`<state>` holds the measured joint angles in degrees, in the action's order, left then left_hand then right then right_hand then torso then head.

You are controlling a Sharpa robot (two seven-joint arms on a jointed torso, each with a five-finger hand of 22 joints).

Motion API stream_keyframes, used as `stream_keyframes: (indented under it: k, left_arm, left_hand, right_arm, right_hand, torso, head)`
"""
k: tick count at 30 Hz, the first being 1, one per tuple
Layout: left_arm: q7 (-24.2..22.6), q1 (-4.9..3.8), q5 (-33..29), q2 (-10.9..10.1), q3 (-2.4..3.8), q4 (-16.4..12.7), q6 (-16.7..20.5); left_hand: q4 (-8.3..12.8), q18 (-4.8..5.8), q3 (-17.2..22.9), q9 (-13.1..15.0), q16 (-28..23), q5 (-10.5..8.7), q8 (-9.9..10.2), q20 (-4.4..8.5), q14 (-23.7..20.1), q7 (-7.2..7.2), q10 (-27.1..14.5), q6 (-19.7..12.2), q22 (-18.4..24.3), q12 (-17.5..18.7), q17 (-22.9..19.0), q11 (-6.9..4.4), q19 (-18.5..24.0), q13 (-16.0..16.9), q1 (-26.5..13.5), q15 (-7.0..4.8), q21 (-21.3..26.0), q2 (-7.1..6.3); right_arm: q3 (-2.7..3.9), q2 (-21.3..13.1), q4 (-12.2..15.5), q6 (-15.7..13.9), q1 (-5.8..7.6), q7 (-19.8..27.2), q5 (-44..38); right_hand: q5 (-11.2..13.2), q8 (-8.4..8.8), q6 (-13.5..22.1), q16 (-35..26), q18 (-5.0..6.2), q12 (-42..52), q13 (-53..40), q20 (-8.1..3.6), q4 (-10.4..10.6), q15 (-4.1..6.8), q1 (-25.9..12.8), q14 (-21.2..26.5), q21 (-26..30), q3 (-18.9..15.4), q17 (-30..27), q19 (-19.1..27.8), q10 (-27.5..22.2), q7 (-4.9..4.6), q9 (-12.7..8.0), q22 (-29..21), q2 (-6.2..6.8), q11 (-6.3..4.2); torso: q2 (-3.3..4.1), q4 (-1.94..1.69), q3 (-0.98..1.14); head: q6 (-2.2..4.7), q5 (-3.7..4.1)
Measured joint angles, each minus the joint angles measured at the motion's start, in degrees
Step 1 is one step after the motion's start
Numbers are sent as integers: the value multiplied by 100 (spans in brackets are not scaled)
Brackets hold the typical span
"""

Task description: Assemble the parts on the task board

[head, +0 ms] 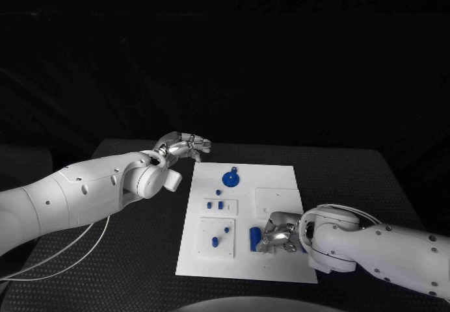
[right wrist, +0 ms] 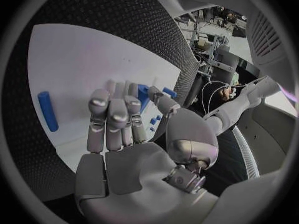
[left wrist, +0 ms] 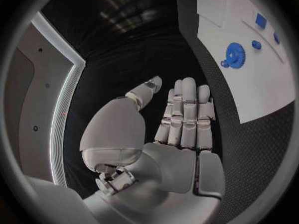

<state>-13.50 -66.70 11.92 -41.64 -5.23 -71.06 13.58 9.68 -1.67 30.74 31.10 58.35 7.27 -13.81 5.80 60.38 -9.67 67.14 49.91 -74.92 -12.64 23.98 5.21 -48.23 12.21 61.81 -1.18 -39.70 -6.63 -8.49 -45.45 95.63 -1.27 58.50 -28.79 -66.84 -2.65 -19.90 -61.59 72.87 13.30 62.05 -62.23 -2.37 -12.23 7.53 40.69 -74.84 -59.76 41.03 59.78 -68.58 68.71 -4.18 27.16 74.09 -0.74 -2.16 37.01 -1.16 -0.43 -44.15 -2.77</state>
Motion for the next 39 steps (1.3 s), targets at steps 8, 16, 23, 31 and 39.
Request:
stream_keyframes:
  k: [8,16,23,31,39]
  left_arm:
    - [14,0,0,-4,0,0,-7]
    - [35,0,0,-7,-1,2,-13]
    - [49,0,0,-10,-1,2,-16]
    - [58,0,0,-20,-4,1,-18]
    - [59,0,0,-22,-5,0,-21]
  left_hand:
    - [-15,1,-15,0,0,0,0,22,0,1,0,-1,1,0,0,0,-22,0,0,0,0,0]
    - [-15,6,-15,0,0,0,0,22,0,1,0,-1,1,0,-1,0,-22,-1,0,0,0,0]
    - [-15,31,-15,0,0,0,0,22,0,2,0,-1,0,0,-1,0,-22,-1,0,0,0,0]
    - [-15,37,-15,0,-23,0,0,22,0,2,0,-1,-3,0,4,0,-22,4,0,0,0,0]
    - [-15,40,-15,0,-23,0,0,21,0,6,0,3,-2,0,3,0,-22,4,0,0,0,0]
  right_arm:
    - [13,15,-16,142,11,-42,-58]
    - [12,23,-22,152,10,-70,-96]
    - [12,-21,1,131,10,-79,-112]
    - [16,-283,122,62,11,-19,-115]
    - [186,-650,216,-273,184,304,44]
  right_hand:
    - [-1,86,-22,1,10,0,-25,43,-289,-8,5,-8,-59,151,10,-19,20,-2,-110,11,384,21]
    - [-1,65,-22,1,35,-22,-45,43,-316,-9,-257,-9,-59,-387,10,-19,20,-2,-83,-12,1238,21]
    - [-1,38,-20,-20,42,-44,-69,44,-392,-10,-294,-9,-59,-793,9,-19,20,0,-72,-47,1253,21]
    - [-1,38,-20,-20,45,-44,-75,44,-404,-13,-226,-12,-59,-837,16,-19,20,1,-67,-56,1149,21]
    - [-1,138,252,-87,47,-37,-118,-4,-397,-29,-24,9,-32,-893,-15,-14,59,-45,-85,-91,1039,85]
  torso:
    - [-1,4,0]
    - [-2,7,2]
    - [-2,7,4]
    - [-2,7,5]
    - [-2,14,6]
  head:
    - [-1,-1]
    - [4,-1]
    - [8,2]
    - [6,4]
    - [39,16]
